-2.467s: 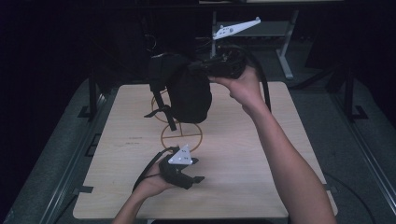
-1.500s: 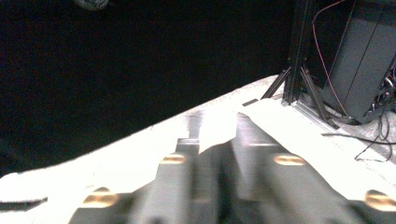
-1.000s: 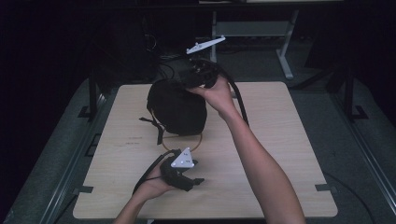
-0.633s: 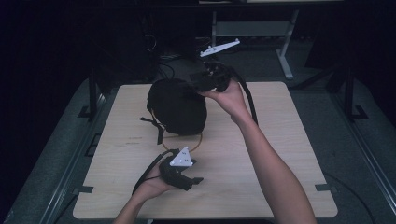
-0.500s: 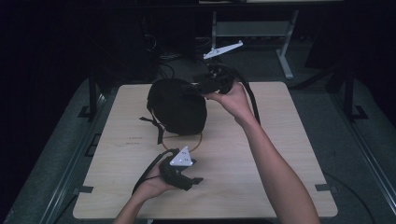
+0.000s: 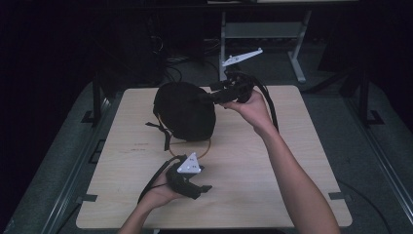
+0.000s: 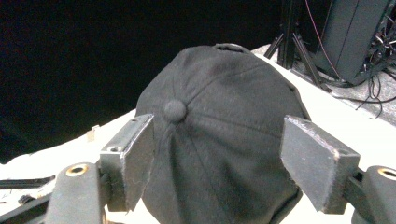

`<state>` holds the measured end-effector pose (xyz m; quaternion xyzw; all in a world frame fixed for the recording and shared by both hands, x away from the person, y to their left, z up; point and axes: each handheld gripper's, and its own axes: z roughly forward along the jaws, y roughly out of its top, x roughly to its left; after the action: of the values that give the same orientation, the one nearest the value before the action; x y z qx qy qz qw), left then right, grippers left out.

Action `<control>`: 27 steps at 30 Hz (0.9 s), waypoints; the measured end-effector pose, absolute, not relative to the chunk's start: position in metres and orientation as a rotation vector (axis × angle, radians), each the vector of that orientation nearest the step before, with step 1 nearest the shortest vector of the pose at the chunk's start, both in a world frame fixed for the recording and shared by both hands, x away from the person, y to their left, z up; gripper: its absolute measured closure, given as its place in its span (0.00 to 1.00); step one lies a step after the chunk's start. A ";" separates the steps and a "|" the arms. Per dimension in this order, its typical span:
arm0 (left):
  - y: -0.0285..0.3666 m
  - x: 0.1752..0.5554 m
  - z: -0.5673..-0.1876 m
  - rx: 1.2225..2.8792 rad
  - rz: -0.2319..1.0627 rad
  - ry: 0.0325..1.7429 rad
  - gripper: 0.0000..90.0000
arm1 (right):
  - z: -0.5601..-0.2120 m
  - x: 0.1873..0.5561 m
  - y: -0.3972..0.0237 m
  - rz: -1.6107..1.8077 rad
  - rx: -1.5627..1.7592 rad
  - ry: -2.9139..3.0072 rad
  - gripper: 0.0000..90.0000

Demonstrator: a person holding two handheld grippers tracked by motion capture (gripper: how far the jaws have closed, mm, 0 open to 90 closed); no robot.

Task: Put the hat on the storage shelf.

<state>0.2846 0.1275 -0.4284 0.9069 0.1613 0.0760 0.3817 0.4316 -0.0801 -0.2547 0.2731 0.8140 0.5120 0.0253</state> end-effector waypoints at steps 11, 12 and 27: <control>0.127 0.285 -0.429 2.328 0.203 0.422 0.32 | -0.262 0.427 -0.100 1.584 0.866 2.494 0.27; 0.127 0.285 -0.429 2.329 0.205 0.422 0.32 | -0.263 0.426 -0.103 1.584 0.865 2.491 0.27; 0.127 0.286 -0.429 2.331 0.220 0.421 0.31 | -0.270 0.417 -0.124 1.571 0.886 2.484 0.25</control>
<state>0.2857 0.1270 -0.4294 0.9094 0.1644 0.0857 0.3722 0.4174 -0.1239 -0.2696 0.2886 0.8086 0.5114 0.0359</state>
